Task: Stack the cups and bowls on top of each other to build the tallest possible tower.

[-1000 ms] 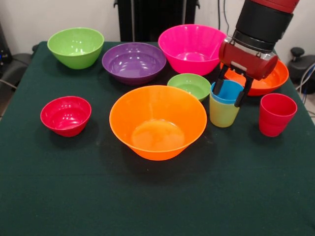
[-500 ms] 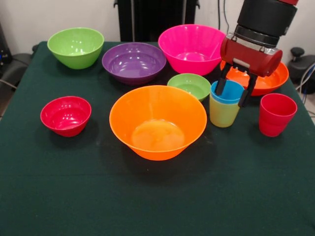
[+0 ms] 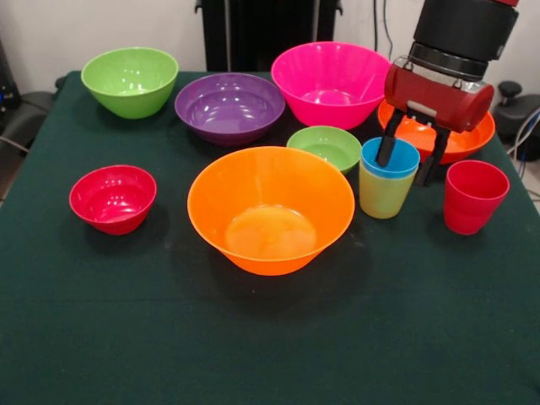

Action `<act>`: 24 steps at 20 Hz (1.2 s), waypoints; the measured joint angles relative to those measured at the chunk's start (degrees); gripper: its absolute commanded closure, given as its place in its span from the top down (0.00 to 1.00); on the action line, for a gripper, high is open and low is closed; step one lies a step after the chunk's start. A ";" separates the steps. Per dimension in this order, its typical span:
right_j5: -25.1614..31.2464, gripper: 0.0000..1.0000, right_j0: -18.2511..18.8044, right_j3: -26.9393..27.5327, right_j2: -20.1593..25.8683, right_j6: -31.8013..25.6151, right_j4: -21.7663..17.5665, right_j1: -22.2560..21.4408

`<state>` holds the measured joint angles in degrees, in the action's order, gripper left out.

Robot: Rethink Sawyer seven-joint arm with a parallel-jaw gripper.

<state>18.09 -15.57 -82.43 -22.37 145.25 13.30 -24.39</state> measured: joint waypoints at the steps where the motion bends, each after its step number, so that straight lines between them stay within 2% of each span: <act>1: 0.33 1.00 -0.05 0.35 -0.02 0.00 0.17 0.01; 7: 4.07 1.00 -0.55 3.26 -0.24 0.00 0.90 0.04; 13: 10.19 1.00 -1.73 6.97 -1.31 0.00 1.72 0.13; 24: 13.87 1.00 -3.62 11.79 -2.84 0.00 3.41 1.43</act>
<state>31.96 -19.19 -70.64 -25.22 145.25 16.71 -22.96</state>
